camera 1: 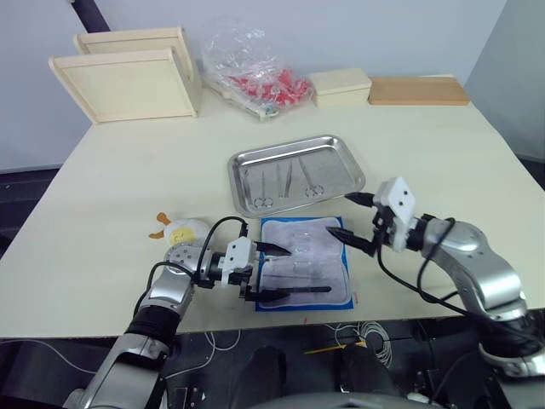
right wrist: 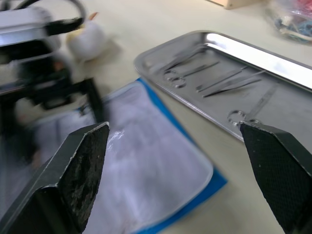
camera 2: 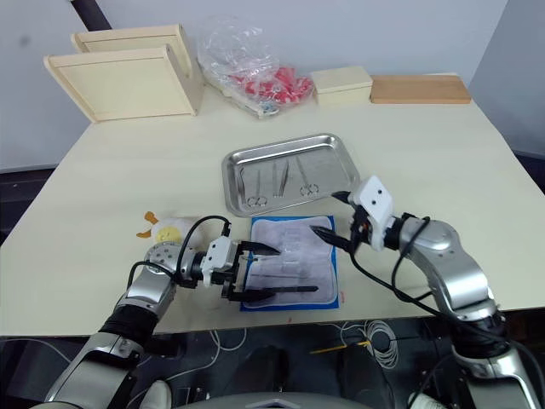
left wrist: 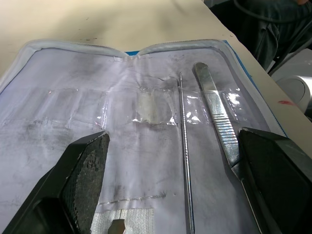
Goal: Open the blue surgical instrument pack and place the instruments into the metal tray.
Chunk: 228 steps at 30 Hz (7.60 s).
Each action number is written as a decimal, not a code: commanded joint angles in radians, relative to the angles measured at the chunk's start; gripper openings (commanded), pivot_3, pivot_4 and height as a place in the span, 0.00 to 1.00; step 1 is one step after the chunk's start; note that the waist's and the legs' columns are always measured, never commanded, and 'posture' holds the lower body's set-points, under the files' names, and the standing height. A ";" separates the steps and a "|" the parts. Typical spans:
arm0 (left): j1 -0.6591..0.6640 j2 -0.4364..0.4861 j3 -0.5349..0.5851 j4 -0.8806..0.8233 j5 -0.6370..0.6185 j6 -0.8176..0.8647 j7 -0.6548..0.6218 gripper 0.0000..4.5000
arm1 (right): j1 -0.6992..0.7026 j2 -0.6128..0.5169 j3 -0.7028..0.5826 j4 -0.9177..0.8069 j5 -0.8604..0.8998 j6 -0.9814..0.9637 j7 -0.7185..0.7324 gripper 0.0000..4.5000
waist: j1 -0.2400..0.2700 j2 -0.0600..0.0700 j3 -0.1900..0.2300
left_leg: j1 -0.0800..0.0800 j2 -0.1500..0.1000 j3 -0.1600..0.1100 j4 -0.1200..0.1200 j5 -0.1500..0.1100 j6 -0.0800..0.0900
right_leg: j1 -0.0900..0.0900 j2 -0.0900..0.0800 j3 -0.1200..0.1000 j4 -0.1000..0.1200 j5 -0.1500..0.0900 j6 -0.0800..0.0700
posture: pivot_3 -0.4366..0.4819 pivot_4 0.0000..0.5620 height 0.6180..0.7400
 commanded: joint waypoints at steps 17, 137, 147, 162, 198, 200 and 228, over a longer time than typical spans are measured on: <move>0.026 0.026 -0.051 0.096 0.085 0.000 -0.010 1.00 | 0.202 -0.413 -0.409 0.009 0.388 -0.036 0.484 0.99 | 0.002 -0.007 0.005 | 0.001 0.000 0.001 -0.004 0.000 0.000 | 0.000 -0.001 -0.001 -0.002 0.000 0.000 | 0.48 0.27 1.00; 0.017 0.072 -0.093 0.080 0.068 0.025 -0.103 1.00 | -0.117 -0.152 0.324 0.004 -0.339 -0.224 0.155 0.01 | -0.005 -0.016 0.004 | 0.003 0.003 0.005 -0.003 0.000 0.000 | 0.000 0.010 0.006 0.002 0.000 -0.002 | 0.48 0.27 1.00; 0.012 0.070 -0.094 0.088 0.069 0.019 -0.103 1.00 | -0.103 -0.223 0.280 -0.042 -0.328 -0.211 0.183 0.01 | -0.005 -0.014 0.003 | 0.003 0.003 0.005 -0.002 0.000 0.000 | 0.000 0.010 0.007 0.003 0.000 -0.002 | 0.48 0.27 1.00; 0.010 0.065 -0.096 0.098 0.071 0.013 -0.100 1.00 | -0.078 -0.325 0.198 -0.030 -0.284 -0.243 0.234 0.01 | -0.004 -0.014 0.002 | 0.003 0.003 0.005 0.000 0.000 0.000 | 0.000 0.011 0.007 0.003 0.000 -0.002 | 0.48 0.27 1.00; 0.026 0.074 -0.093 0.060 0.066 0.034 -0.095 1.00 | -0.187 -0.053 0.041 0.078 -0.124 0.218 -0.147 0.01 | -0.007 -0.011 -0.001 | 0.003 0.003 0.005 0.001 0.000 0.000 | 0.000 0.012 0.010 0.005 0.000 -0.002 | 0.48 0.27 1.00; 0.028 0.075 -0.094 0.056 0.065 0.036 -0.094 1.00 | -0.215 -0.018 0.049 0.116 -0.132 0.238 -0.188 0.01 | -0.007 -0.011 -0.001 | 0.002 0.003 0.005 0.001 0.000 0.000 | 0.000 0.013 0.010 0.005 0.000 -0.003 | 0.48 0.27 1.00; 0.031 0.072 -0.091 0.045 0.065 0.040 -0.079 1.00 | -0.605 0.417 0.091 0.712 -0.286 0.208 -0.573 0.01 | -0.012 -0.008 -0.002 | 0.002 0.003 0.005 0.001 -0.001 0.002 | -0.001 0.014 0.012 0.006 0.003 -0.004 | 0.48 0.27 1.00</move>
